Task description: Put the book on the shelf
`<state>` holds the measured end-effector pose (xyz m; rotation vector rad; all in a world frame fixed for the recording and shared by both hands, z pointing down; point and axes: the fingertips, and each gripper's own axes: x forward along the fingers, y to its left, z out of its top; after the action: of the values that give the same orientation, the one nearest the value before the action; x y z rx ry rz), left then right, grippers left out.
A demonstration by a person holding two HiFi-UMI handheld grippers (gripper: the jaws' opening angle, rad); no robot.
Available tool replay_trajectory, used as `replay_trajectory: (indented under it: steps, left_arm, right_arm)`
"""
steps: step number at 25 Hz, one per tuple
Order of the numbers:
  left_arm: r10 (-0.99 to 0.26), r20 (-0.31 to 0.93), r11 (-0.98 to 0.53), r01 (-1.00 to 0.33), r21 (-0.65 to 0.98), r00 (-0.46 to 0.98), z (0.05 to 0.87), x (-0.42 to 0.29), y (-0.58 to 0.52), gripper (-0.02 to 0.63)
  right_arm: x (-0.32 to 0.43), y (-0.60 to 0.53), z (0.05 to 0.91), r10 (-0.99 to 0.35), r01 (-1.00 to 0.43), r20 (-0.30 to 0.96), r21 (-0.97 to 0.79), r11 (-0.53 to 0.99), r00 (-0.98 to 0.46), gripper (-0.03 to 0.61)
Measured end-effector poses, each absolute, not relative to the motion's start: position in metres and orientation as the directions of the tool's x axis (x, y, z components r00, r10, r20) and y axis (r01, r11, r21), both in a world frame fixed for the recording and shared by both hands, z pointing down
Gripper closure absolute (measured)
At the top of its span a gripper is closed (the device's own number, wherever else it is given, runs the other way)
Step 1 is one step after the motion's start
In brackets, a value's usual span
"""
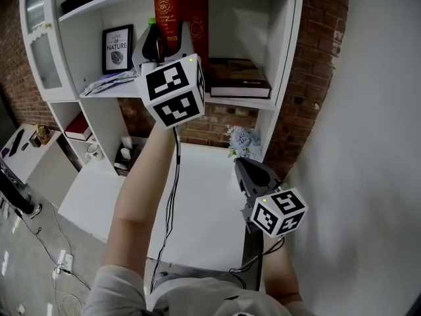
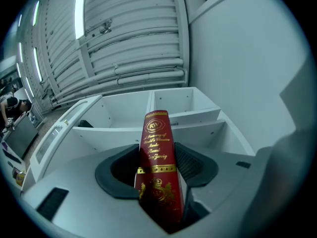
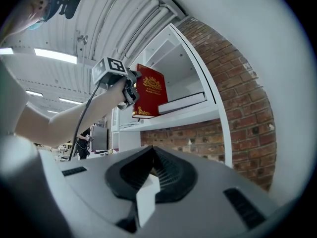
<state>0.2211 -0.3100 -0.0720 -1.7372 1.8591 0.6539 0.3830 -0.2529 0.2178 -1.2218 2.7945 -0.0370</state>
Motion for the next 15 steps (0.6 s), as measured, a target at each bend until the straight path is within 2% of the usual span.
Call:
replay_trajectory:
  steps: [15]
  left_arm:
    - [-0.757,-0.652,0.066,-0.998,-0.015,-0.040,-0.074,0.225,-0.349,0.390]
  right_arm:
    - [0.393,-0.260,0.219,-0.780,-0.777,-0.049,-0.063,0.626,-0.624,0.567]
